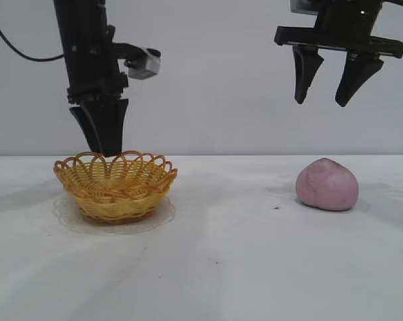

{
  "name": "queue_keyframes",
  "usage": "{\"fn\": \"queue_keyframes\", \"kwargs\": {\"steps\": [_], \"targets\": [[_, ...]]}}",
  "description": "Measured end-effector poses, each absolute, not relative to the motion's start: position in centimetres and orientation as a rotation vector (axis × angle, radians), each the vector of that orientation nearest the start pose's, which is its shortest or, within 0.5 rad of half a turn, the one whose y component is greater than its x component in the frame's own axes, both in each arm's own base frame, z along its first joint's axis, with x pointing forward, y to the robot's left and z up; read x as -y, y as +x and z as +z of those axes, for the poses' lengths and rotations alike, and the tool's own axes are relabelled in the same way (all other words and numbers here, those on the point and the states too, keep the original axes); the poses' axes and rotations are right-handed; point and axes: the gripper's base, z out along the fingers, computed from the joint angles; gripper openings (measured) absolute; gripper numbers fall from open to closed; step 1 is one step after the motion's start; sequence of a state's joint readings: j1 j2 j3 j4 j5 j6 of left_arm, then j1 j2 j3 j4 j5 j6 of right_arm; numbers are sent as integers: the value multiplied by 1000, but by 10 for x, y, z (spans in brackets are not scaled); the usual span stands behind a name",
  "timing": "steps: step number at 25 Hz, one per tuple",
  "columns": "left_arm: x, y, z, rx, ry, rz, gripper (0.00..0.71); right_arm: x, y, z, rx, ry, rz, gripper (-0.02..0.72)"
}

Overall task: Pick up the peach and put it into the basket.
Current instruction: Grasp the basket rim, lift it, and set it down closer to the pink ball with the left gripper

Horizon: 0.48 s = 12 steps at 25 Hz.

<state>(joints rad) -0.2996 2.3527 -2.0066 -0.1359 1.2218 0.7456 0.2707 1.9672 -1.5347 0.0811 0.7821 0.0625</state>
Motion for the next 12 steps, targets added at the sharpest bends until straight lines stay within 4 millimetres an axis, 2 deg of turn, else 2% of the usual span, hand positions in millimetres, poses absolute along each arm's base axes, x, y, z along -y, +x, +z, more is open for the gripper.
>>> {"fn": "queue_keyframes", "kwargs": {"steps": [2, 4, 6, 8, 9, 12], "targets": [[152, 459, 156, -2662, 1470, -141, 421, -119, 410, 222, -2700, -222, 194, 412], [151, 459, 151, -2670, 1484, -118, 330, -119, 410, 222, -2700, -223, 192, 412], [150, 460, 150, -2672, 1491, -102, 186, -119, 410, 222, -2700, -223, 192, 412], [150, 460, 150, -2671, 1490, -102, 79, -119, 410, 222, -2700, -225, 189, 412], [150, 460, 150, -2672, 1490, -105, 55, -119, 410, 222, -2700, -226, 187, 412], [151, 460, 151, -2686, 1460, -115, 69, -119, 410, 222, -2699, -228, 185, 412]]}}
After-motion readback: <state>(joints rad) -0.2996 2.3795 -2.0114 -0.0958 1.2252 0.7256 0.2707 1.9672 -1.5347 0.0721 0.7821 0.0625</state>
